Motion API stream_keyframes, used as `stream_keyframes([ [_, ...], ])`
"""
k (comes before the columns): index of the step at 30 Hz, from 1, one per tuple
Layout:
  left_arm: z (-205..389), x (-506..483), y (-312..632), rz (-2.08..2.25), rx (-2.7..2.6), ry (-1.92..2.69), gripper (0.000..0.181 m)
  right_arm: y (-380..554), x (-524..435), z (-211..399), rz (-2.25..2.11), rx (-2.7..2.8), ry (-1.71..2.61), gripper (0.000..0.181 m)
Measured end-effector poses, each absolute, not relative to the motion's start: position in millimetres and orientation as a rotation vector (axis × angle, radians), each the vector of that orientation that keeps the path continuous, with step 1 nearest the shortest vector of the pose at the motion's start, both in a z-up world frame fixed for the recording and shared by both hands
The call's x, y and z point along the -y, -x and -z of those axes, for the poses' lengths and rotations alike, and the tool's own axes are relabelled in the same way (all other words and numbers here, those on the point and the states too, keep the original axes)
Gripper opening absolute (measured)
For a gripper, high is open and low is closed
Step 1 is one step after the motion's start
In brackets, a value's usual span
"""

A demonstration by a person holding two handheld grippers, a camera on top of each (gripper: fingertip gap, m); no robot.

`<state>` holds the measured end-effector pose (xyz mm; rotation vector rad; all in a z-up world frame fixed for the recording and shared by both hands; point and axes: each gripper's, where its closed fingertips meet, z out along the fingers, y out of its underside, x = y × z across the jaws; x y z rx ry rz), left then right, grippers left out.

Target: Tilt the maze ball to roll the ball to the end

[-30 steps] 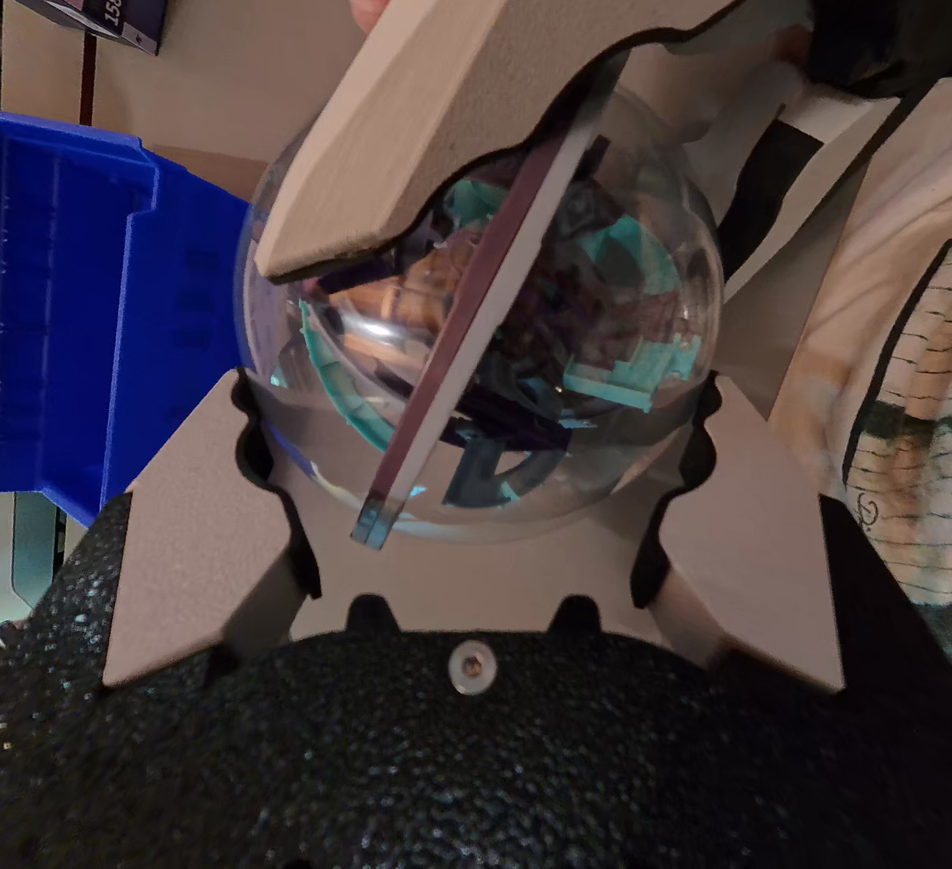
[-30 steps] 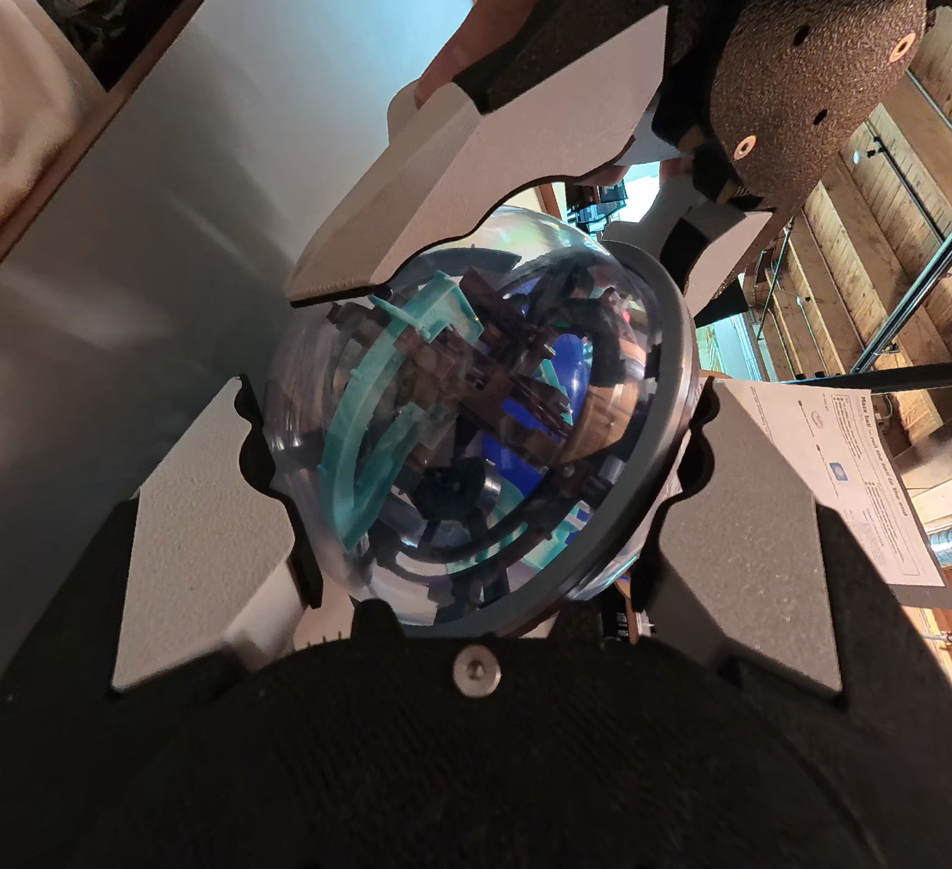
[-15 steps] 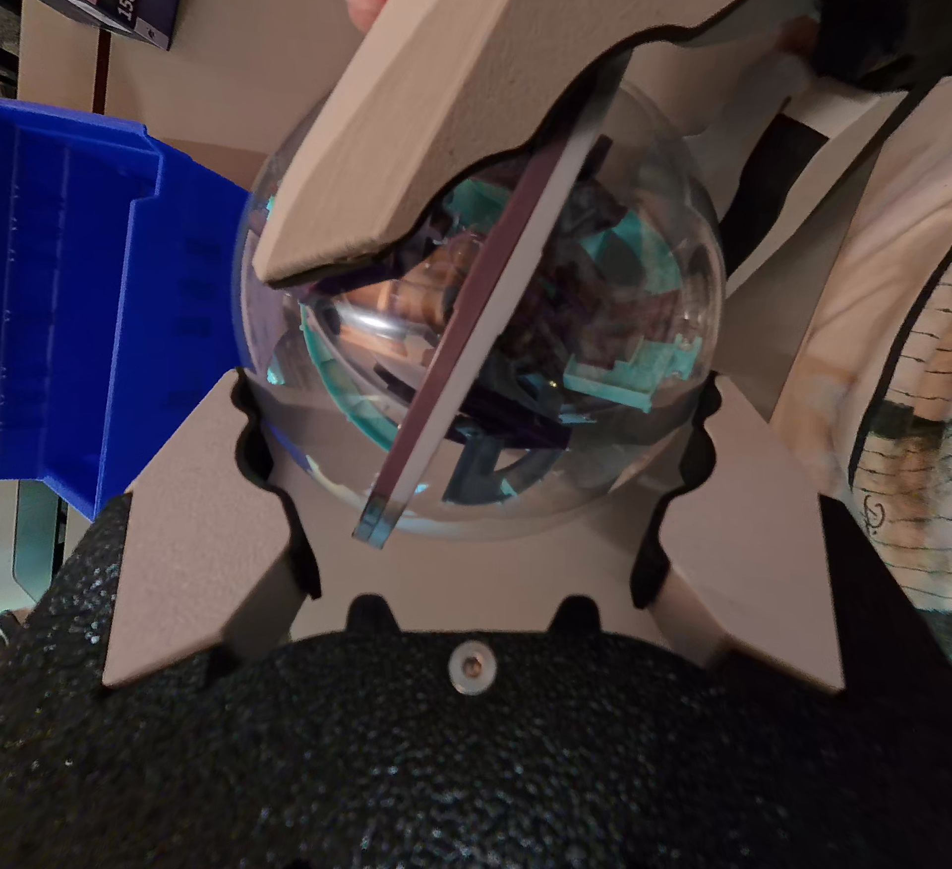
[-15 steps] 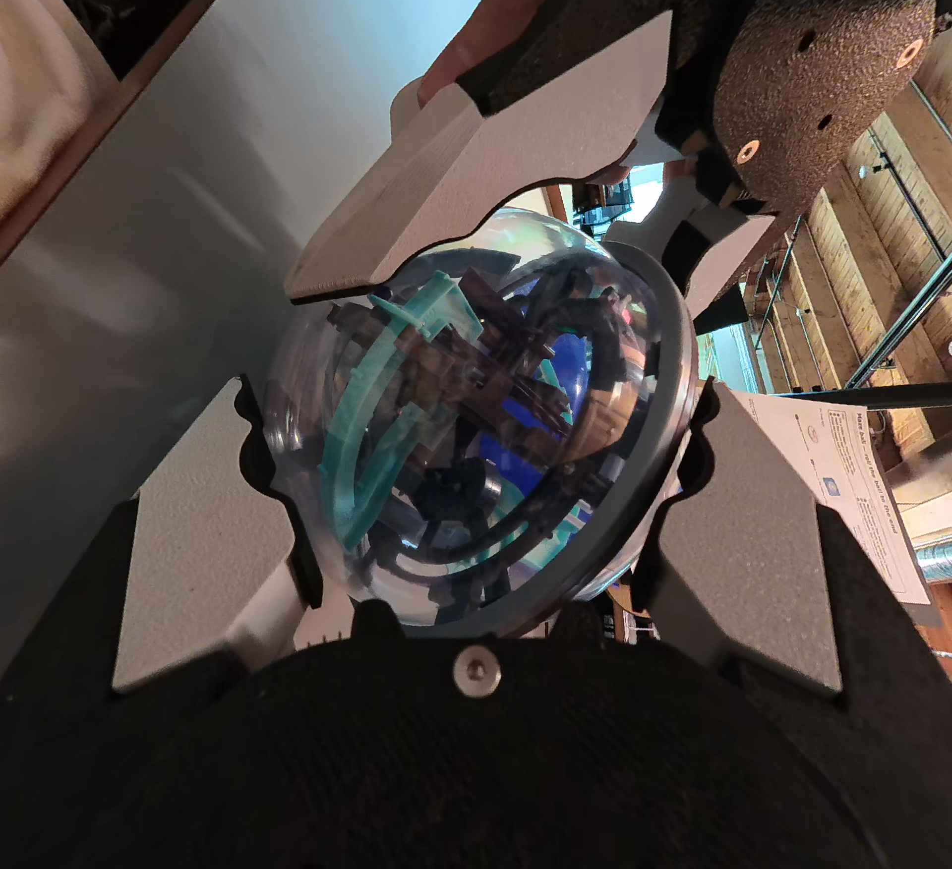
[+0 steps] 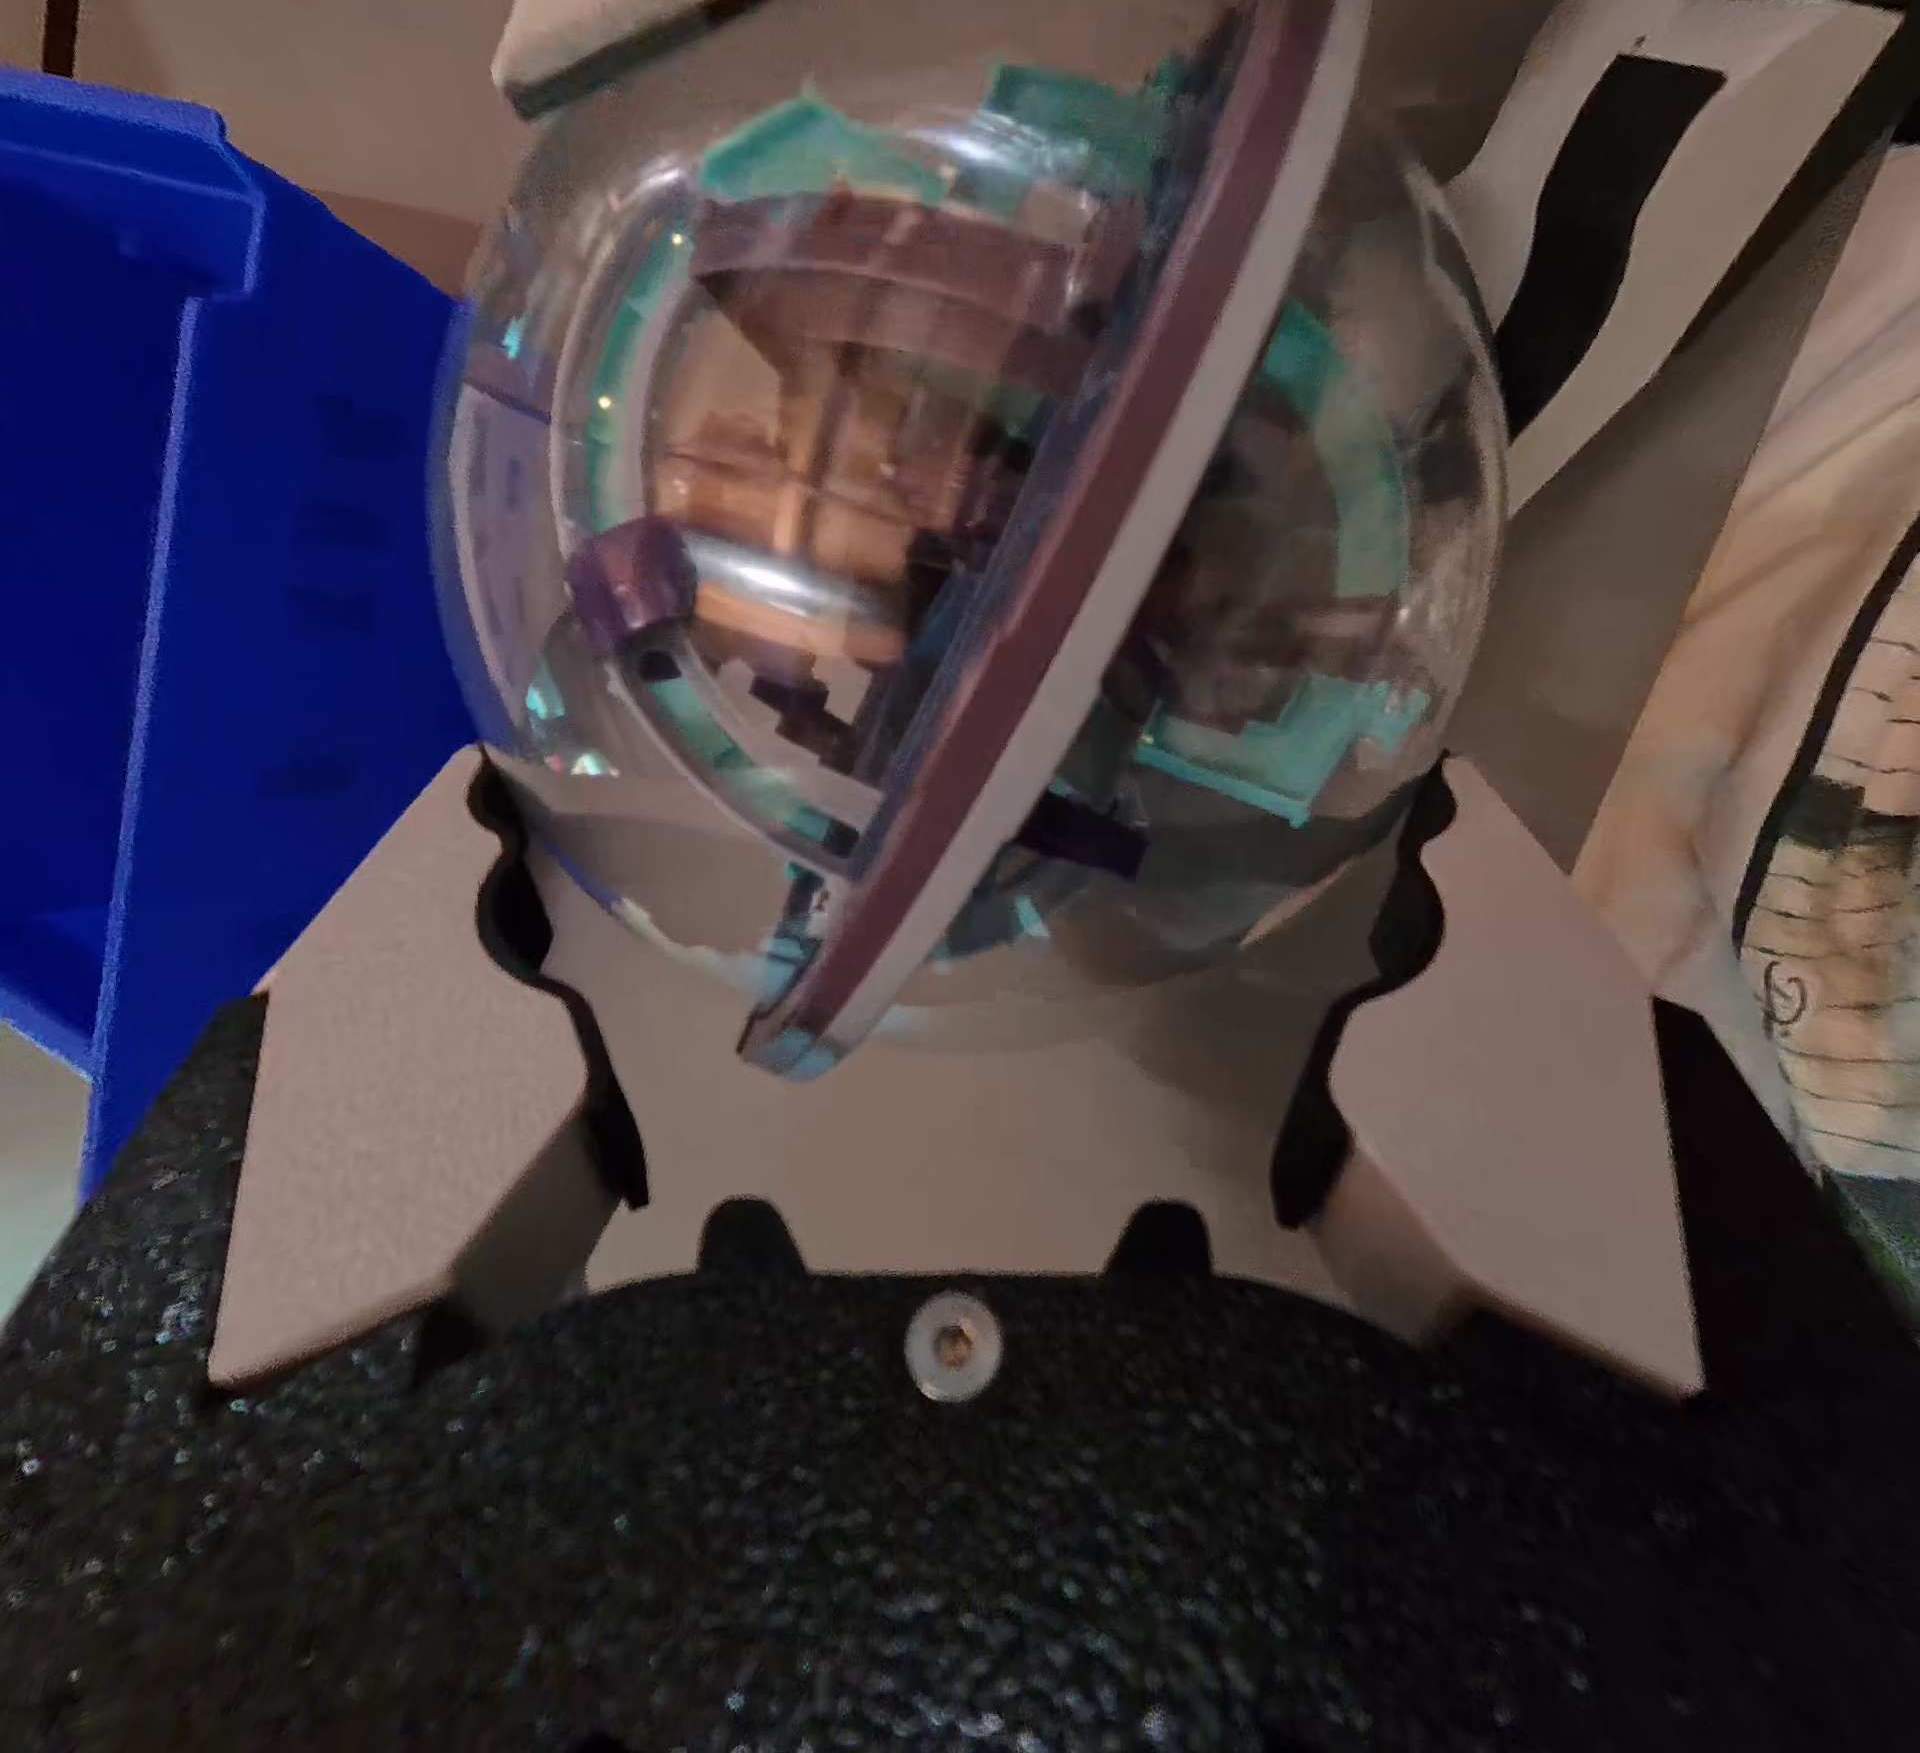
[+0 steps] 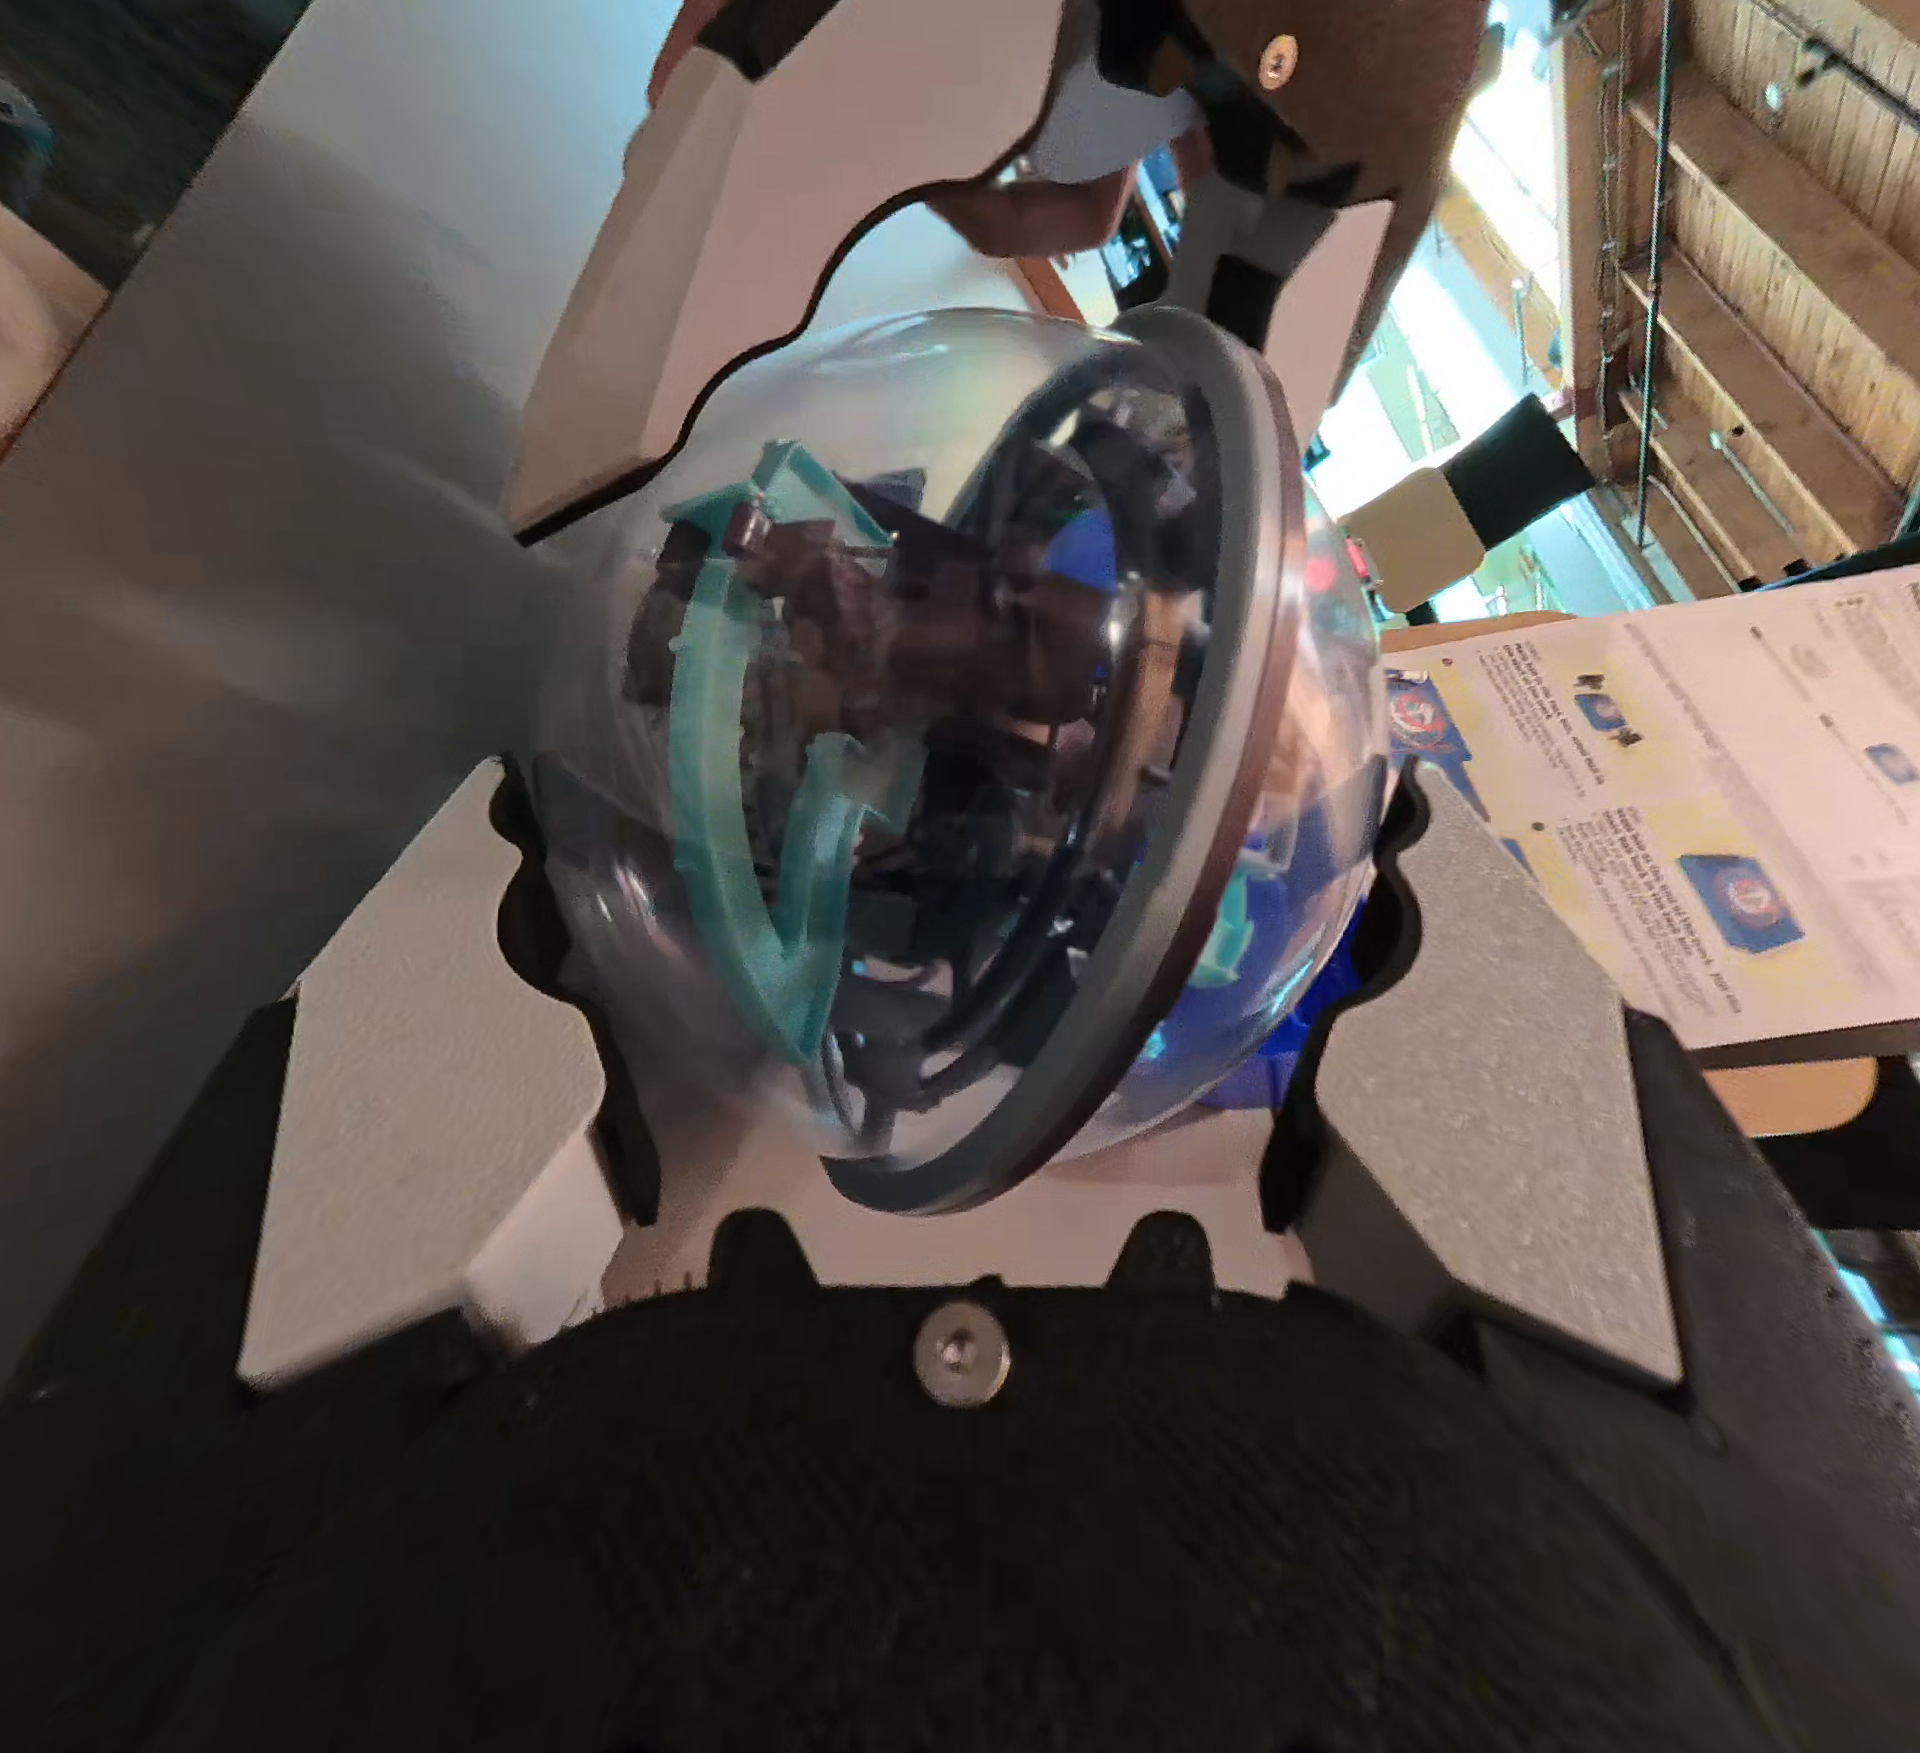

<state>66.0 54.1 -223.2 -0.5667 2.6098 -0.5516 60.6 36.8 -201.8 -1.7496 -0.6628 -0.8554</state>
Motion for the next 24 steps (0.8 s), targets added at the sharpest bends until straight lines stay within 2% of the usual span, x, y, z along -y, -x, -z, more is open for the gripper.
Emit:
stream_keyframes([
  [24, 211, -29, -86, 0.761, -2.666, 0.607, 0.157, -80, -24, 192, 0.616, 0.384, 1.684, 0.155],
])
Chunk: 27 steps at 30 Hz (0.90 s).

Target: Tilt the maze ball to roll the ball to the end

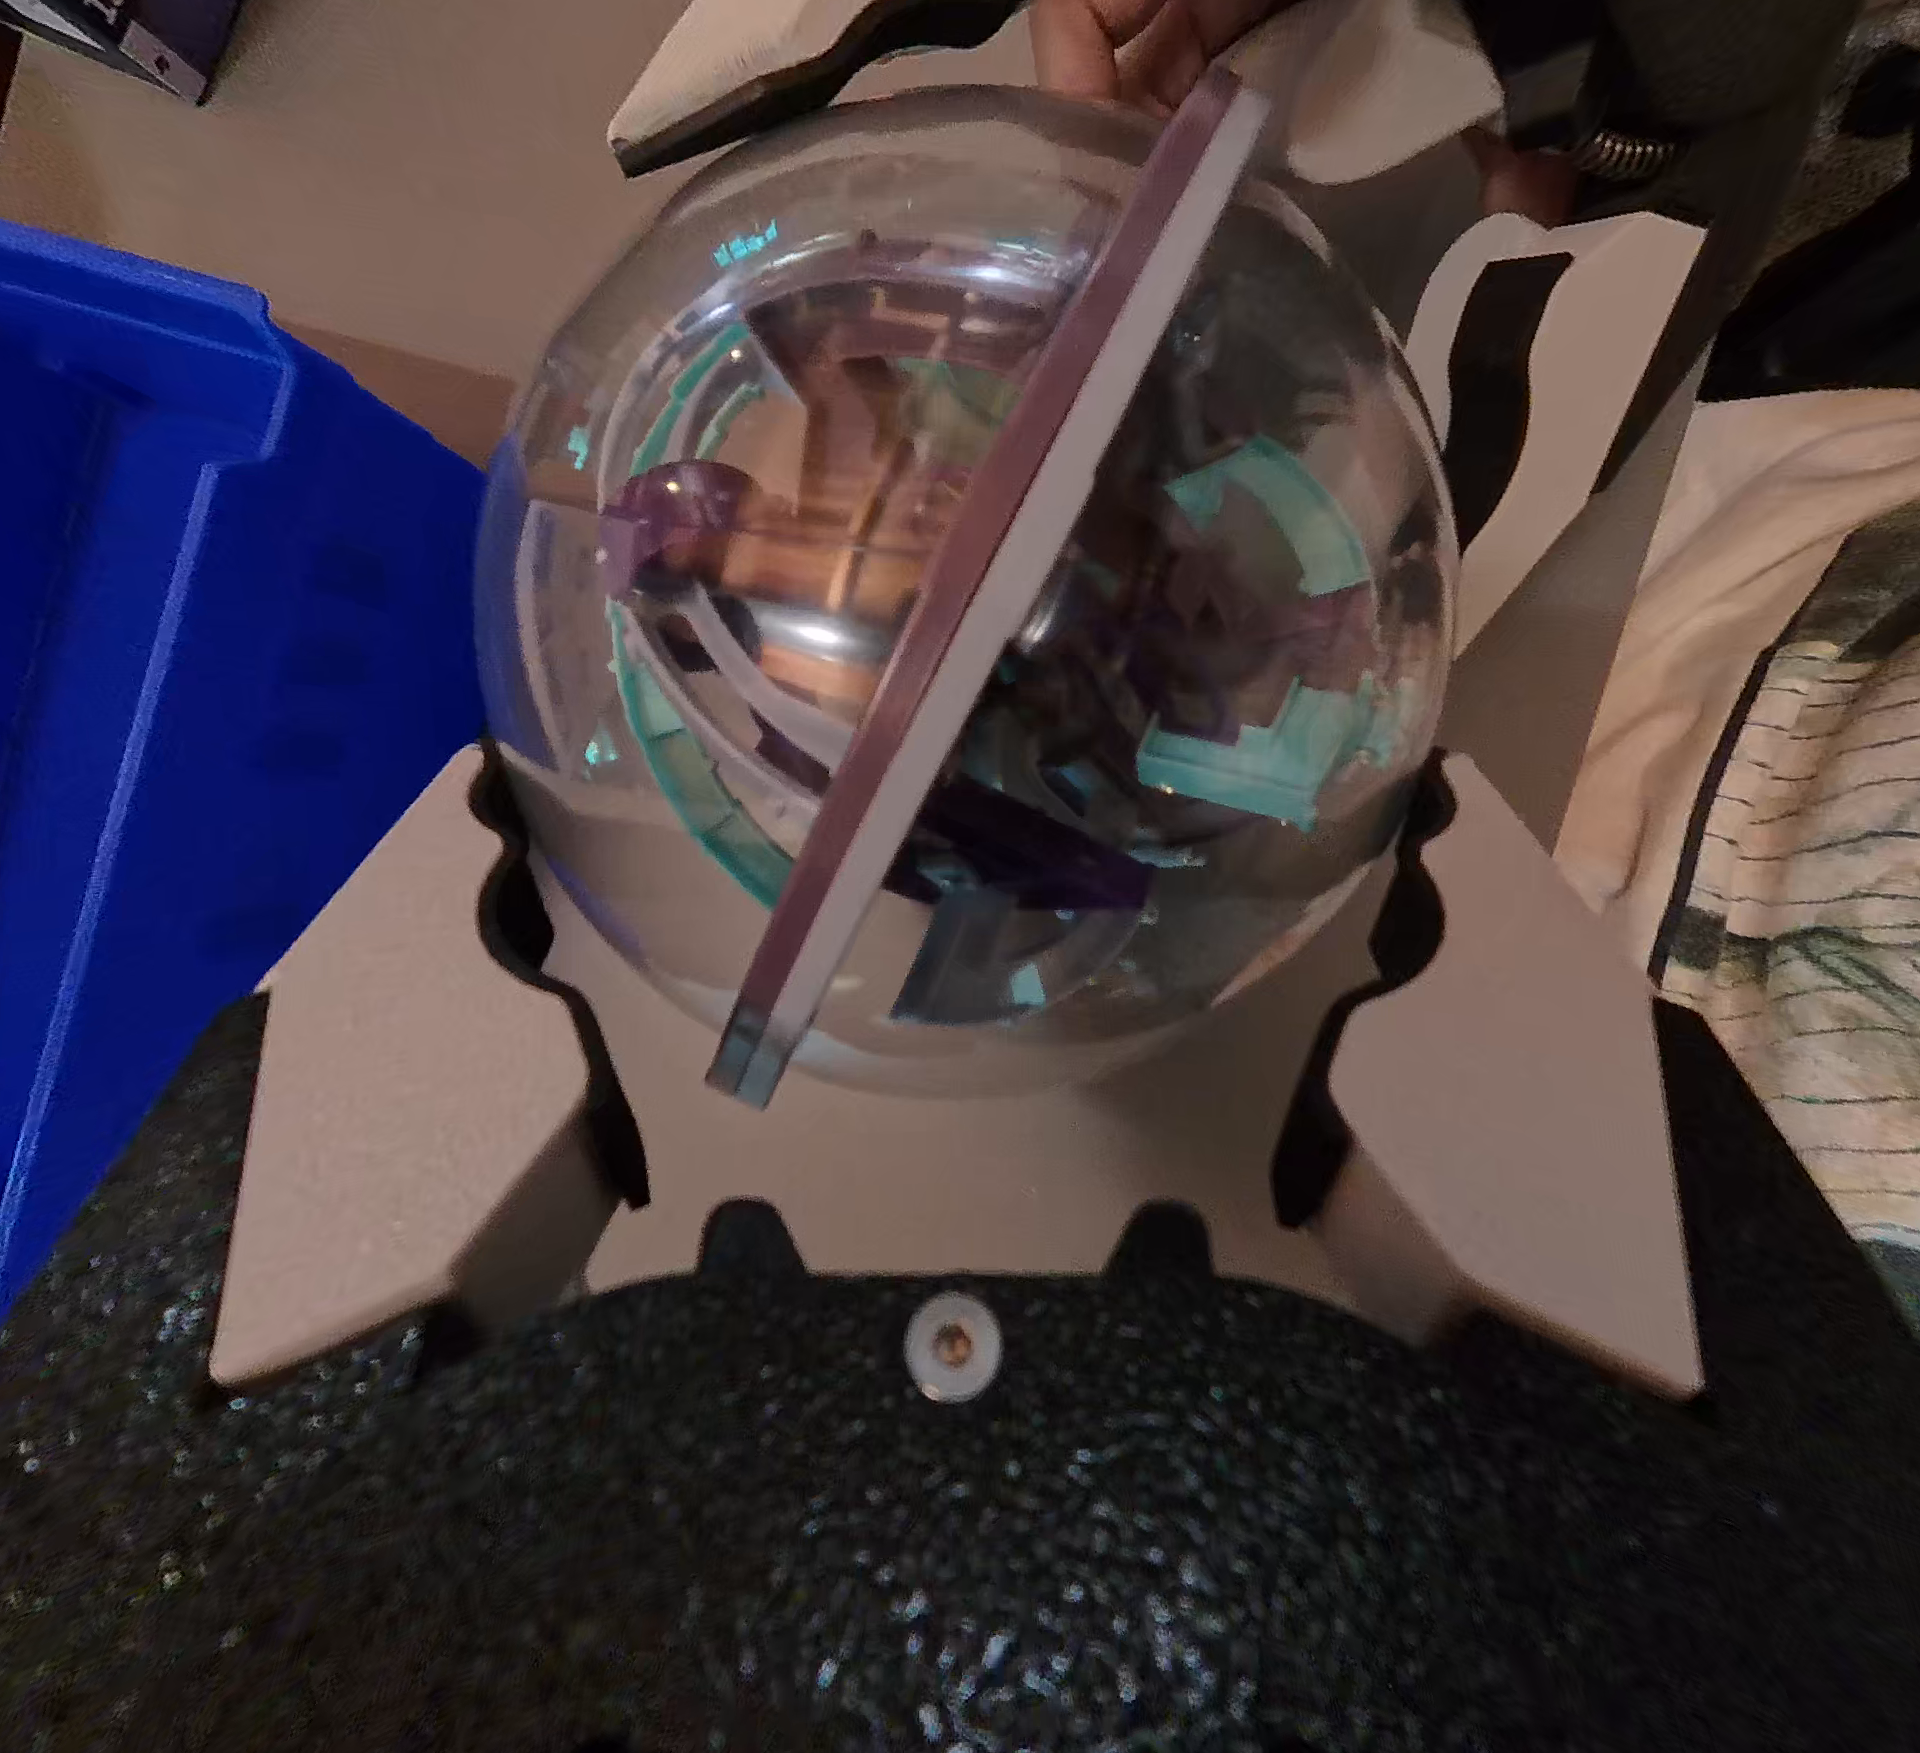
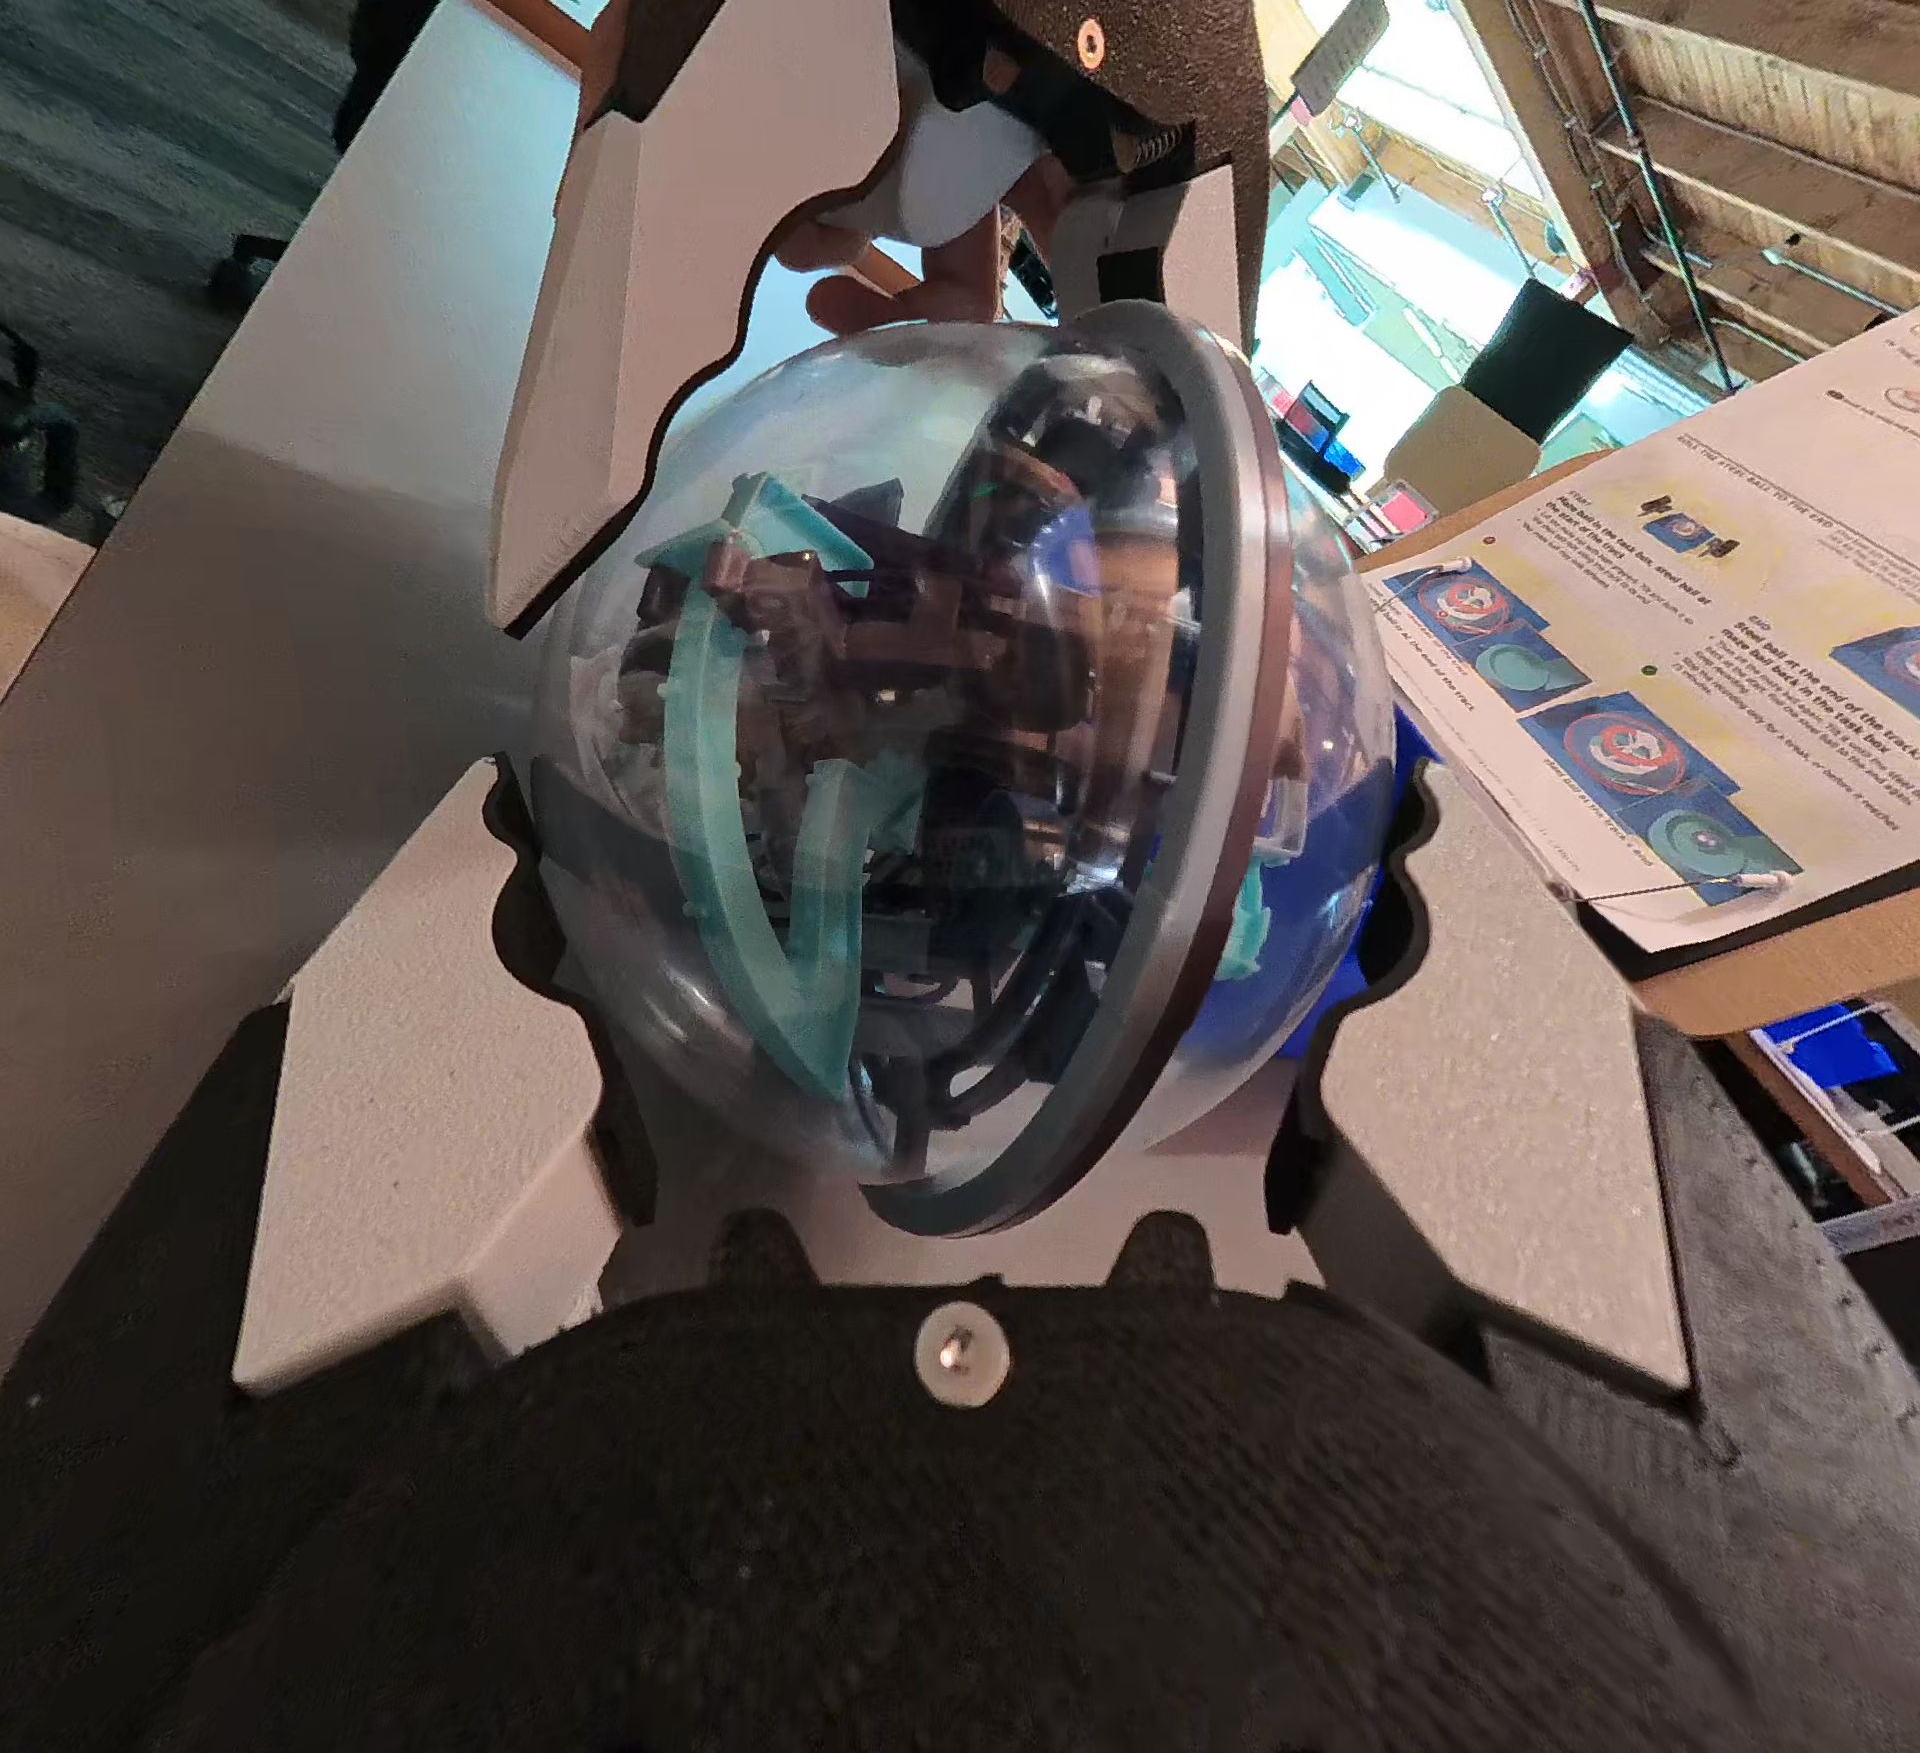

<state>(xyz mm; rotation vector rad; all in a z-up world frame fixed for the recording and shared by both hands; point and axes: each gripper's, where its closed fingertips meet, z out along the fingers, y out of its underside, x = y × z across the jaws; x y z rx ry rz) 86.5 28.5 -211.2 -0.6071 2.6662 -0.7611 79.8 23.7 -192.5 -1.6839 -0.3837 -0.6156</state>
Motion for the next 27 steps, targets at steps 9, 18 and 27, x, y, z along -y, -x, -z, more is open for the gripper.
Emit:
stream_keyframes([
  [9, 196, -26, -90, 1.115, -2.648, 0.692, 0.146, -91, -22, 204, 0.556, 0.303, 1.732, 0.158],
  [18, 191, -15, -99, 1.381, -2.626, 0.755, 0.158, -87, -34, 208, 0.611, 0.379, 1.767, 0.158],
  [27, 189, -29, -108, 1.511, -2.527, 0.984, 0.158, -101, -35, 224, 0.572, 0.276, 1.81, 0.152],
])
